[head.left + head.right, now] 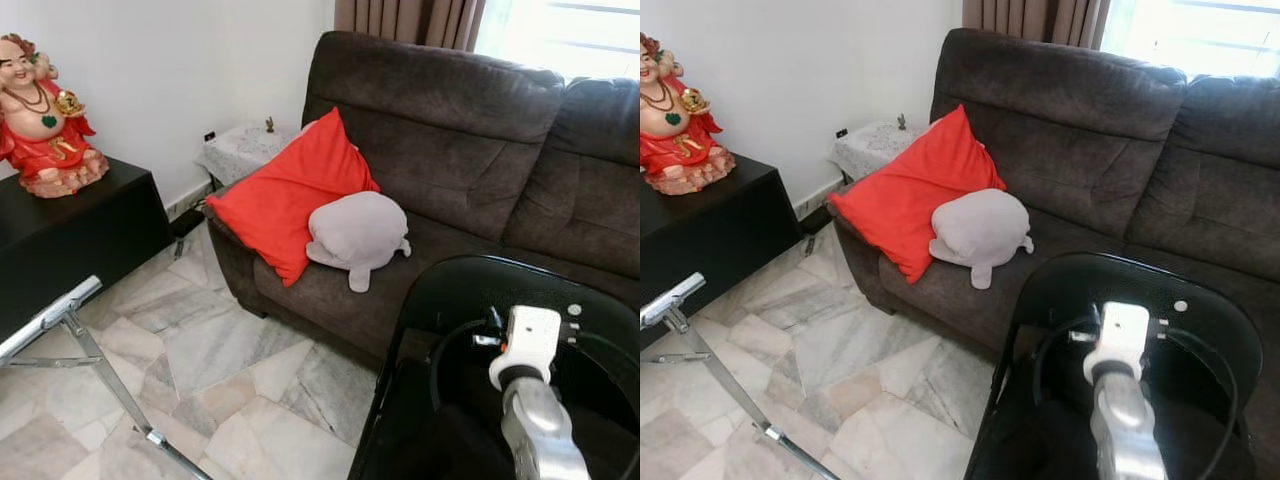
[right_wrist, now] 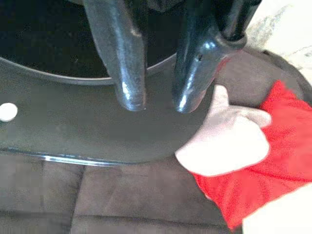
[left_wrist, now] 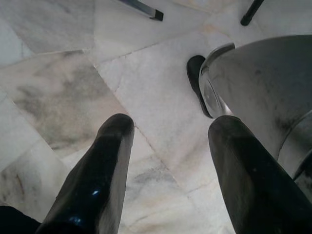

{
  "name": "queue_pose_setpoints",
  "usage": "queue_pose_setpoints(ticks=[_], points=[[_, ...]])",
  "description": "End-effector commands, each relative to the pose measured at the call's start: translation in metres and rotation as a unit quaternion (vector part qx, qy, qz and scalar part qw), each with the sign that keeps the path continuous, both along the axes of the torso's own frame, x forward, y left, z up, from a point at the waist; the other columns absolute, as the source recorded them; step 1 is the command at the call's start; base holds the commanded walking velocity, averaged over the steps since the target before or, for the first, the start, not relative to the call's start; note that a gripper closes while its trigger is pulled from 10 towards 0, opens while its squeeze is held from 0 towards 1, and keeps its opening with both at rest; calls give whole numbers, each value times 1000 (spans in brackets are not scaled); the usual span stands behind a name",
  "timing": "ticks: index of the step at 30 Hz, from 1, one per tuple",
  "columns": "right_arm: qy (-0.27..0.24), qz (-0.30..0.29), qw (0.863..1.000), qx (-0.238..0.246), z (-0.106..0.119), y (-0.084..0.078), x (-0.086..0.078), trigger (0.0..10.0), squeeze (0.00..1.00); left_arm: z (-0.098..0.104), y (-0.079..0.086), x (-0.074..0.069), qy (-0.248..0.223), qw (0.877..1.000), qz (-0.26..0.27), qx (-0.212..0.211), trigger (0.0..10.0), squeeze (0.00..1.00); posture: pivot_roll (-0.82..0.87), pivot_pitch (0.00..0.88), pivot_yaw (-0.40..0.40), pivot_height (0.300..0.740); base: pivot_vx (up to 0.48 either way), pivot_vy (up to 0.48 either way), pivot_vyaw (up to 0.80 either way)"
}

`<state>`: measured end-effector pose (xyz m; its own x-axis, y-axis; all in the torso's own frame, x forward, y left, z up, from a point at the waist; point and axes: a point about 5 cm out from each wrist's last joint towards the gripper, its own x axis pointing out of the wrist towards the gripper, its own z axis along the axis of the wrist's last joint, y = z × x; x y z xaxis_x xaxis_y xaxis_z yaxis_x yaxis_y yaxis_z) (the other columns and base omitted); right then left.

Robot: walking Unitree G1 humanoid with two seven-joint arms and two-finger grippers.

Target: Hang hanger

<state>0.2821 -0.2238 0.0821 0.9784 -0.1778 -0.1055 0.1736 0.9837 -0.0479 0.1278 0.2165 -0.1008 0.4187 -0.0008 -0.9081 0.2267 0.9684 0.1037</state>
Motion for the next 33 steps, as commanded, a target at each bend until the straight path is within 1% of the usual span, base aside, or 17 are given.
queue_pose_setpoints(ticks=[1,2,3,4,6,9,11,12,15,18,19,20,21,27,29,31,33], points=[[-32,-30,999,-22,15,-1,-12,10000,0,-1,2,-3,9,1000,-6,6,10000,0,41,0,16,740,0,0,0],[-39,-74,996,-41,17,-7,-25,10000,0,-1,2,-3,10,1000,-8,7,10000,0,37,0,16,740,0,0,0],[-39,-74,996,-41,17,-7,-25,10000,0,-1,2,-3,10,1000,-8,7,10000,0,37,0,16,740,0,0,0],[-38,-108,992,-51,17,-12,-36,10000,1000,-1,2,-3,10,1000,-9,7,10000,0,33,0,14,740,0,0,0],[-26,-158,985,-63,15,-20,-54,10000,1000,-1,2,-3,10,1000,-11,8,10000,0,32,0,15,740,0,0,0],[45,-196,978,-48,-7,-28,-83,10000,1000,-1,2,-2,10,1000,-14,8,10000,0,25,0,15,740,0,0,0],[81,-191,978,-37,-17,-26,-92,10000,1000,-1,2,-2,10,1000,-15,9,10000,0,21,0,14,740,0,0,0],[121,-162,979,-29,-27,-19,-98,10000,1000,0,1,-2,9,1000,-15,10,10000,0,24,0,13,740,0,0,0],[149,-131,980,-26,-33,-12,-102,10000,1000,0,2,-2,9,1000,-15,11,10000,0,26,0,9,740,0,0,0],[133,-118,984,-28,-28,-13,-105,10000,976,0,2,-1,8,1000,-14,12,10000,0,24,0,7,740,0,0,0],[121,-116,985,-26,-24,-14,-105,10000,847,0,2,-1,8,1000,-14,12,10000,0,24,0,7,740,0,0,0],[105,-111,988,-22,-18,-15,-106,10000,188,0,2,-1,8,1000,-14,12,10000,0,20,0,8,740,0,0,0],[82,-102,991,-15,-8,-15,-107,10000,0,0,2,-1,7,1000,-14,13,10000,0,20,0,8,740,0,0,0],[64,-14,998,12,9,0,-120,10000,0,0,2,-1,7,1000,-18,14,10000,0,4,0,5,740,0,0,0],[81,12,997,12,8,1,-126,10000,0,0,2,-1,7,1000,-18,14,10000,0,4,0,5,740,0,0,0],[138,48,989,15,-4,-3,-138,10000,0,0,2,-1,7,1000,-20,15,10000,0,-3,0,5,740,0,0,0],[153,56,987,11,-7,-4,-140,10000,0,0,2,-1,7,1000,-20,15,10000,0,-3,0,5,740,0,0,0]])
